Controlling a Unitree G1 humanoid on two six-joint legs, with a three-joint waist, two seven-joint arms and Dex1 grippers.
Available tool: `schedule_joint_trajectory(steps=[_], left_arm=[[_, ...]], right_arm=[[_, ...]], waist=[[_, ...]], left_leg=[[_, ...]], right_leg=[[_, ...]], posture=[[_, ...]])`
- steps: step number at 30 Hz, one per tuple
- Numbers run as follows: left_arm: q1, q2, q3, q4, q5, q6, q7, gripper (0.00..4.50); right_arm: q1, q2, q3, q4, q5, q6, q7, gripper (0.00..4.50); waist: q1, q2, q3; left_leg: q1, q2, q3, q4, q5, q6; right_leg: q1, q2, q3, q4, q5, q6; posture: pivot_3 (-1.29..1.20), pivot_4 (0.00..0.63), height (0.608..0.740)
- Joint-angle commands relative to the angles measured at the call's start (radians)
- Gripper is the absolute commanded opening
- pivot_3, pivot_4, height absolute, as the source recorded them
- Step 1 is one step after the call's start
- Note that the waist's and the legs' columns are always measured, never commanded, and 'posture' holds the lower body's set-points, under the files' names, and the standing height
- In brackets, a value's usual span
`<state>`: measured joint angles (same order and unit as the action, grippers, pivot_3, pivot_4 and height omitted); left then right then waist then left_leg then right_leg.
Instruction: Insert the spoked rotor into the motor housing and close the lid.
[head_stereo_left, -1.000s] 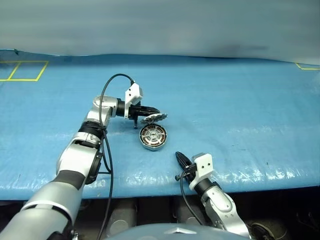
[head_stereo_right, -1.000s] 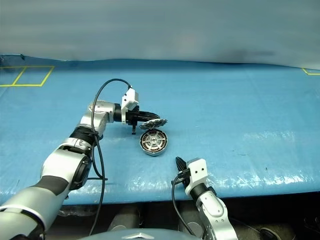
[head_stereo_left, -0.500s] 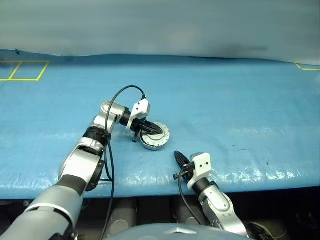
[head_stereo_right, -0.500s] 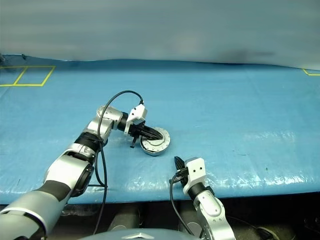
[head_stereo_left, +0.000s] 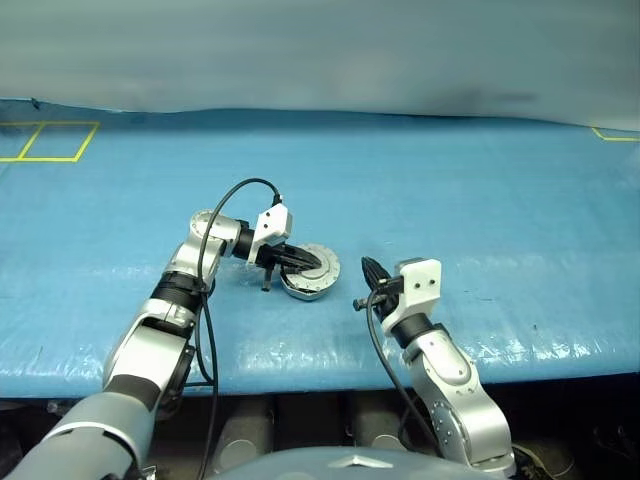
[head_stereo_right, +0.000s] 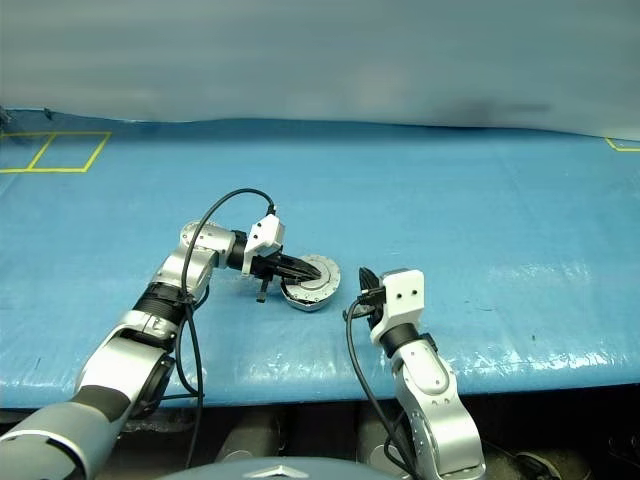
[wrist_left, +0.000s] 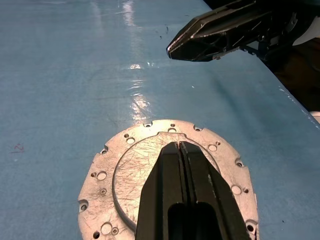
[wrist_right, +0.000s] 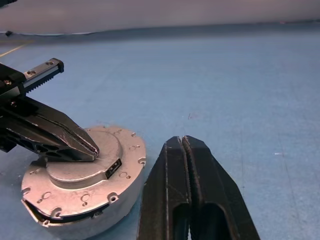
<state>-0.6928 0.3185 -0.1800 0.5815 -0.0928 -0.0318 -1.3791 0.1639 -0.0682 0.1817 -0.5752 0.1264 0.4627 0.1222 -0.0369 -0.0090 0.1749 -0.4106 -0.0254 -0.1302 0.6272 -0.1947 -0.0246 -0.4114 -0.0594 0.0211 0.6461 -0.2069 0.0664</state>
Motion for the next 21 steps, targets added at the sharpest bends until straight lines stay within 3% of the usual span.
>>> schedule_joint_trajectory(steps=[1, 11, 21], left_arm=[[0.077, -0.006, 0.061, -0.239, -0.068, 0.059, 0.118, 0.00], [0.465, -0.007, 0.136, -0.725, -0.075, 0.259, 0.525, 0.00], [0.768, -0.050, 0.189, -0.915, -0.127, 0.261, 0.720, 0.00]], right_arm=[[-0.053, -0.014, 0.015, -0.066, -0.007, 0.070, -0.003, 1.20], [-0.236, -0.049, 0.089, -0.026, -0.003, 0.234, 0.059, 4.48], [-0.372, -0.097, 0.165, 0.105, 0.037, 0.349, 0.197, 4.48]], waist=[[-0.001, 0.000, 0.000], [-0.001, 0.002, -0.001], [0.002, 0.002, -0.001]], left_leg=[[0.000, 0.000, 0.000, 0.000, 0.000, 0.000], [0.002, 0.000, 0.000, -0.001, 0.000, 0.000], [0.001, 0.000, 0.000, -0.001, 0.000, 0.000]], right_leg=[[0.000, 0.000, 0.000, 0.000, 0.000, 0.000], [0.001, 0.000, 0.000, 0.001, 0.000, -0.001], [0.001, 0.000, -0.001, -0.001, 0.000, -0.002]], posture=[[0.00, 0.150, 0.740], [0.00, 0.150, 0.740], [0.00, 0.150, 0.740]])
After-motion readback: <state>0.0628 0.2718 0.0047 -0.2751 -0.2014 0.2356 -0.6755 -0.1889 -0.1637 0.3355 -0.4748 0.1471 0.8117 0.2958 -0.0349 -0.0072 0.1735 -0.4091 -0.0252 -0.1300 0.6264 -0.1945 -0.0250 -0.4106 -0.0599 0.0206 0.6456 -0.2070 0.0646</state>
